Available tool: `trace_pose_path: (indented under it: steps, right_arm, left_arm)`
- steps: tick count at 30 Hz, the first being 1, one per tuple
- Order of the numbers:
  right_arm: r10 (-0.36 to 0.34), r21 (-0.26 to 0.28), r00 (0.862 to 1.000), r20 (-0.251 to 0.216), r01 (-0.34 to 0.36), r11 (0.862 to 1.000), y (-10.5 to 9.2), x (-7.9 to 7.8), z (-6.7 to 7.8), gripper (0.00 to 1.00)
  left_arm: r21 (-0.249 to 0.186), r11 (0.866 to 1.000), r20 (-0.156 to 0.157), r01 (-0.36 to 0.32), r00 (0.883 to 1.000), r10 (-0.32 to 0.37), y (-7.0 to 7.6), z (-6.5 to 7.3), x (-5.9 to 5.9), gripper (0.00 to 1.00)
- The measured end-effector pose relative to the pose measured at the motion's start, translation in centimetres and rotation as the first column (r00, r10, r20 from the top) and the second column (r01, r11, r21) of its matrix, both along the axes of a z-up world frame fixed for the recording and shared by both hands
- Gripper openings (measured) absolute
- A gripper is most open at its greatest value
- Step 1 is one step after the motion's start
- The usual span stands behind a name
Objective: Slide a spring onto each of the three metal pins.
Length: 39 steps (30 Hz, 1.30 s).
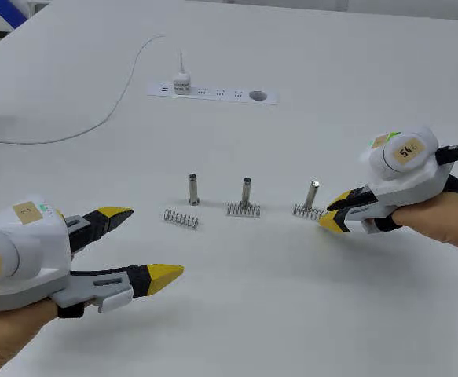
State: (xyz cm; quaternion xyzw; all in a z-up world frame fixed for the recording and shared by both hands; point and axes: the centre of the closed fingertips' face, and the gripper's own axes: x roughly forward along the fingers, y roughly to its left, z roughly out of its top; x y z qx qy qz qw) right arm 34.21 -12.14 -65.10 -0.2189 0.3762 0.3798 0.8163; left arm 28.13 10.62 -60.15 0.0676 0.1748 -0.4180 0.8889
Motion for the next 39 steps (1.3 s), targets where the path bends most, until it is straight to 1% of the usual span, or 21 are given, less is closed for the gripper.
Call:
trace_pose_path:
  steps: [3, 9, 17, 22, 25, 32, 34, 36, 38, 39]
  right_arm:
    - [0.021, -0.01, 1.0, -0.006, -0.021, 1.0, 0.1, 0.1, -0.2, 0.17]
    - [0.049, -0.023, 0.998, -0.04, -0.05, 0.999, 0.0, 0.2, -0.6, 0.16]
    - [0.048, -0.015, 0.997, -0.063, -0.049, 0.999, 0.0, 0.0, -0.7, 0.12]
    - [0.04, -0.013, 0.996, -0.084, -0.041, 0.999, 0.1, -0.6, -0.6, 0.12]
    - [0.04, -0.014, 0.996, -0.077, -0.041, 0.999, 0.1, -1.1, -0.3, 0.11]
    - [0.056, 0.004, 0.997, -0.059, -0.056, 0.998, 0.5, -2.4, 0.5, 0.11]
    - [0.078, 0.013, 0.995, -0.058, -0.077, 0.997, 1.1, -3.1, 0.9, 0.11]
    - [0.111, 0.004, 0.993, -0.045, -0.111, 0.994, 1.6, -3.7, 1.3, 0.11]
    - [0.132, 0.006, 0.99, -0.049, -0.132, 0.991, 2.1, -4.2, 1.5, 0.11]
    - [0.148, 0.002, 0.988, -0.04, -0.148, 0.989, 2.4, -4.5, 1.8, 0.11]
  left_arm:
    - [0.0, 1.0, -0.001, 0.001, 1.0, -0.001, -0.1, 0.0, 0.0, 0.71]
    - [0.001, 1.0, -0.003, 0.0, 1.0, 0.0, 0.0, 0.0, -0.1, 0.71]
    - [0.003, 1.0, -0.008, 0.001, 1.0, -0.001, 0.0, -0.2, -0.4, 0.71]
    - [0.004, 1.0, -0.01, 0.013, 1.0, -0.013, -0.3, -0.2, -0.5, 0.7]
    - [0.004, 1.0, -0.009, 0.023, 1.0, -0.023, -0.7, -0.2, -0.7, 0.7]
    - [0.008, 0.998, -0.015, 0.061, 0.998, -0.061, -2.1, -0.4, -1.2, 0.68]
    - [0.009, 0.997, -0.015, 0.075, 0.997, -0.075, -2.4, -0.5, -1.3, 0.67]
    - [0.011, 0.996, -0.016, 0.091, 0.996, -0.091, -2.9, -0.5, -1.4, 0.67]
    - [0.015, 0.994, -0.015, 0.105, 0.994, -0.105, -3.3, -0.5, -1.5, 0.66]
    - [0.016, 0.993, -0.014, 0.116, 0.993, -0.116, -3.7, -0.4, -1.5, 0.65]
